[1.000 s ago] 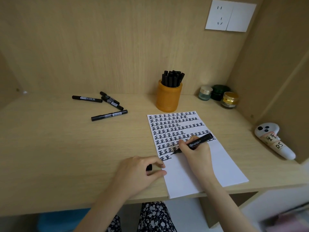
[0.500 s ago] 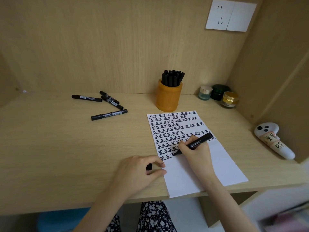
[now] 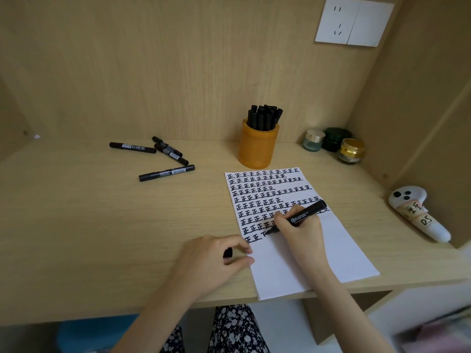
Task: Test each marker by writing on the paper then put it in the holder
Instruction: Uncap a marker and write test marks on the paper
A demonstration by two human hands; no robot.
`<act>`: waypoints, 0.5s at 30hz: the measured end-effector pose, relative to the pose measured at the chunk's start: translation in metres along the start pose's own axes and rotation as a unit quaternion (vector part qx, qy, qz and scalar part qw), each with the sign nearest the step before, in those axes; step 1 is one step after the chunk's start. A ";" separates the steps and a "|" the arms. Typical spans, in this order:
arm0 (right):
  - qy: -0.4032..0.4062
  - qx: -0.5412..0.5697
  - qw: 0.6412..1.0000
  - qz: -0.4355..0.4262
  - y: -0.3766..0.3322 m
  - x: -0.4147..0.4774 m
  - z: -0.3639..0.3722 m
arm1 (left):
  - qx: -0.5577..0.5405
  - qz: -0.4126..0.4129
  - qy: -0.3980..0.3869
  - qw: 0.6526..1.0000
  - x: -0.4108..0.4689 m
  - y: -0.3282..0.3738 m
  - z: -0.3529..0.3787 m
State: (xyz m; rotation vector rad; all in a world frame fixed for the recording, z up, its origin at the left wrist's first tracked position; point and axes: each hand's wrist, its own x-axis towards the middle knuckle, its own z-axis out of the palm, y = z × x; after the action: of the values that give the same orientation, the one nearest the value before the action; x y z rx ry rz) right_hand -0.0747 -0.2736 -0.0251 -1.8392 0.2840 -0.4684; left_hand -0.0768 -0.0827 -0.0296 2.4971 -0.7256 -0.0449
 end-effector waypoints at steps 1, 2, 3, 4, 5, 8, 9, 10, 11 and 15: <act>0.000 0.003 1.000 0.001 0.000 0.000 0.000 | 0.000 -0.001 0.001 1.000 0.000 0.000 0.000; 0.000 0.008 1.000 0.002 0.000 0.000 0.000 | 0.000 -0.002 0.002 1.000 0.000 0.001 0.000; 0.000 0.012 1.000 0.003 0.000 0.000 0.000 | 0.001 -0.004 0.002 1.000 0.000 0.001 -0.001; -0.002 0.013 1.000 0.003 0.000 0.000 0.000 | 0.001 -0.005 0.002 1.000 0.000 0.002 -0.001; -0.004 0.013 1.000 0.004 0.001 0.000 0.000 | 0.002 -0.006 0.002 1.000 0.000 0.002 -0.001; -0.014 0.012 1.000 0.006 0.002 0.000 0.001 | -0.003 -0.007 0.003 1.000 0.000 0.002 -0.001; -0.016 0.010 1.000 0.005 0.002 0.000 0.001 | -0.004 -0.006 0.004 1.000 0.000 0.002 -0.001; -0.017 0.006 1.000 0.004 0.002 0.000 0.002 | -0.004 -0.004 0.005 1.000 0.000 0.001 -0.001; -0.018 0.003 1.000 0.004 0.001 0.000 0.002 | -0.003 -0.002 0.005 1.000 0.000 0.000 0.000; -0.023 0.003 1.000 0.006 0.001 -0.001 0.001 | 0.000 0.000 0.002 1.000 0.000 -0.001 0.001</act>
State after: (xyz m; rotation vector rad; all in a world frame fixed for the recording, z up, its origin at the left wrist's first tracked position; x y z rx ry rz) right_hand -0.0748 -0.2730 -0.0265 -1.8393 0.2622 -0.4165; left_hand -0.0762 -0.0827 -0.0307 2.4968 -0.7228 -0.0401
